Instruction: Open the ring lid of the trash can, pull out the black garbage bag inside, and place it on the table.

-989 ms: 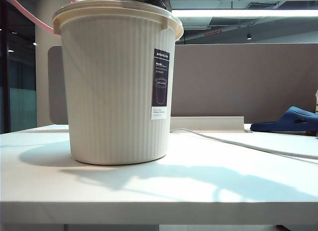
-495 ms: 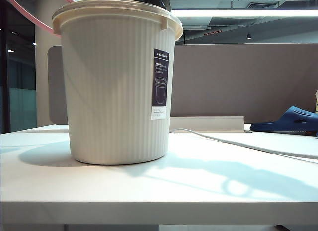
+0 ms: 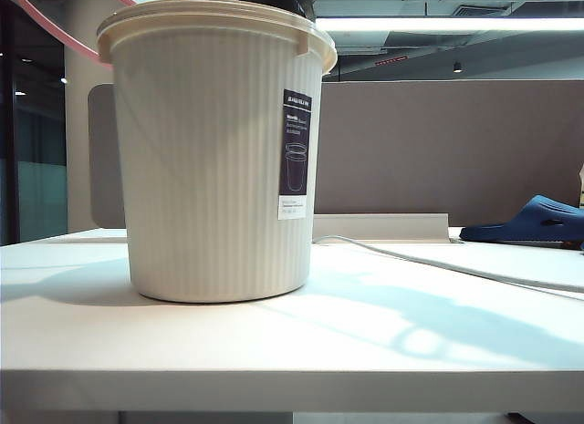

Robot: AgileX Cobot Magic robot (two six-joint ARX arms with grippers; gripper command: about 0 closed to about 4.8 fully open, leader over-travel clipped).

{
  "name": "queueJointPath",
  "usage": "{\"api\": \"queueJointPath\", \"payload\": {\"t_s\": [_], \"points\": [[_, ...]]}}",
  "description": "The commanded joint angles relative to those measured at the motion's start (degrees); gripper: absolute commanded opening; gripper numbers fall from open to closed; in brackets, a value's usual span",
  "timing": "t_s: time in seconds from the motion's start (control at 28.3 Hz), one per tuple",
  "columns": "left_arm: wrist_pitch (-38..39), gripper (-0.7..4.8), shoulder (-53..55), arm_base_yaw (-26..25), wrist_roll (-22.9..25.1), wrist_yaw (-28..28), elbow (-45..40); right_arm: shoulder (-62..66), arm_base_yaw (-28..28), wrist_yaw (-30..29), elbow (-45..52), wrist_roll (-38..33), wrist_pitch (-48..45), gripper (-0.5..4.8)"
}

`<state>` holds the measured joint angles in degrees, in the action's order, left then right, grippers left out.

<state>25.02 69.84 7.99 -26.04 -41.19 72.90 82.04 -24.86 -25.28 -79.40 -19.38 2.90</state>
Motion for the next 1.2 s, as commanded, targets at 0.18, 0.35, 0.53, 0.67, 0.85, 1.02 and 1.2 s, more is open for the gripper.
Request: {"api": "queueJointPath", "payload": {"t_s": [0.18, 0.35, 0.53, 0.67, 0.85, 1.02, 1.2], "points": [[1.20, 2.52, 1.25, 5.29, -3.58, 10.86, 0.31, -0.26, -0.57, 1.14, -0.39, -2.19, 5.03, 3.43], [-1.75, 2.93, 3.63, 6.62, -7.43, 11.08, 0.31, -0.26, -0.59, -0.57, -0.39, -4.94, 4.59, 3.79], [-4.17, 3.51, 3.76, 6.99, -9.16, 14.12, 0.31, -0.22, -2.08, -1.88, -0.39, -5.64, 5.03, 3.79], [-3.69, 3.92, 3.98, 6.99, -9.62, 14.43, 0.28, -0.17, -3.21, -1.84, -0.39, -5.90, 5.01, 3.78], [-2.12, 4.09, 4.13, 6.99, -10.01, 14.40, 0.28, -0.17, -4.46, -1.84, -0.39, -5.90, 5.03, 3.78], [0.52, 4.09, 4.13, 6.97, -14.27, 14.14, 0.28, -0.17, -4.55, -2.03, -0.39, -5.90, 5.07, 3.78], [0.70, 4.02, 4.13, 6.99, -19.23, 12.48, 0.57, -0.17, -4.55, -3.37, -0.39, -5.90, 5.05, 3.78]]}}
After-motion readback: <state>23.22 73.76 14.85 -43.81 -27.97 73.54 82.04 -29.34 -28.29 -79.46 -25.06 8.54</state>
